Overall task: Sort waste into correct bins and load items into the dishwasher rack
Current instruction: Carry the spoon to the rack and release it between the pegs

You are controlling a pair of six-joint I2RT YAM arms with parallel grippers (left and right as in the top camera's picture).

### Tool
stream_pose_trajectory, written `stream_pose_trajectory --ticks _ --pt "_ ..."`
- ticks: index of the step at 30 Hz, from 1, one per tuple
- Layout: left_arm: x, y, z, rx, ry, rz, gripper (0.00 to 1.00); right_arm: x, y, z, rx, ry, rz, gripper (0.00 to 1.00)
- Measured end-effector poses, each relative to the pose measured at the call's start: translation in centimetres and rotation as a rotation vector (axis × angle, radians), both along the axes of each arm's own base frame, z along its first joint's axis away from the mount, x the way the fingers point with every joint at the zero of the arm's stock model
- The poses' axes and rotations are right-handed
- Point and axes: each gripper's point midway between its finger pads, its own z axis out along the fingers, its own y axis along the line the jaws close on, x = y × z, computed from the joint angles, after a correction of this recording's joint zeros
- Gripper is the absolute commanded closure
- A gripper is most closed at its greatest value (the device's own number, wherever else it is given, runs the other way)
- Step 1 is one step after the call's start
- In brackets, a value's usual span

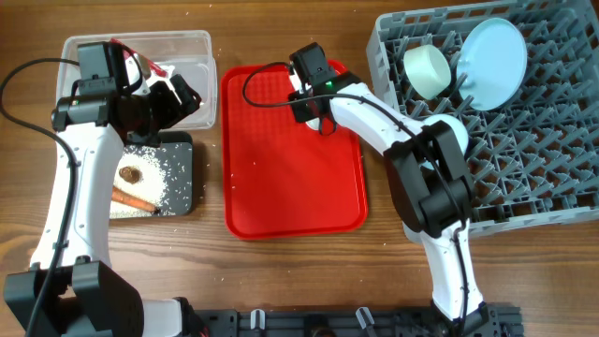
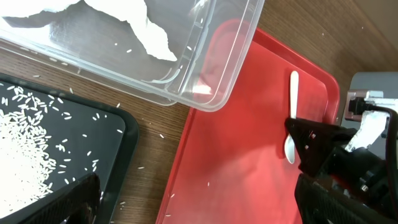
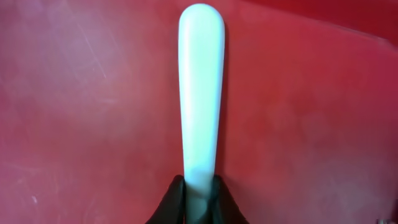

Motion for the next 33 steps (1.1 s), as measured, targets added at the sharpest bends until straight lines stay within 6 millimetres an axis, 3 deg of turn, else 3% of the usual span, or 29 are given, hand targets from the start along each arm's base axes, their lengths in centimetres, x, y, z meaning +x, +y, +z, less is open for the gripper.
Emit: stream_pose_trajectory --ticks 5,11,14,17,19,22,23,28,33 --pt "0.0 0.0 0.0 0.0 0.0 0.0 0.0 -1.4 -1.0 0.2 -0.04 0.053 -0.004 0.96" --pt "0.0 0.0 0.0 0.0 0.0 0.0 0.0 -5.1 -2.8 2.0 -0.08 0.148 0.001 0.96" --pt "0.0 0.0 0.0 0.0 0.0 0.0 0.0 -5.8 -3.1 7.8 -0.042 0.091 0.006 0.96" --pt "0.0 0.0 0.0 0.0 0.0 0.0 0.0 -7.4 -4.7 13.8 -0.013 0.04 -0.002 0.96" --pt "0.0 0.0 0.0 0.0 0.001 0.0 0.0 -8.9 -7.6 16.8 -0.018 0.042 -0.038 0.96" --pt "0.0 0.0 0.0 0.0 0.0 0.0 0.0 -10.4 -11.7 18.4 -0.053 0.075 -0.112 0.96" --pt "0.0 0.0 0.0 0.0 0.0 0.0 0.0 -11.3 -15.3 19.2 -0.097 0.099 -0.189 0.96" --pt "0.0 0.0 0.0 0.0 0.0 0.0 0.0 -14.5 -25.6 19.7 -0.228 0.222 -0.423 0.96" --pt "0.0 0.0 0.0 0.0 0.0 0.0 0.0 -16.1 -30.2 18.6 -0.247 0.296 -0.554 0.96"
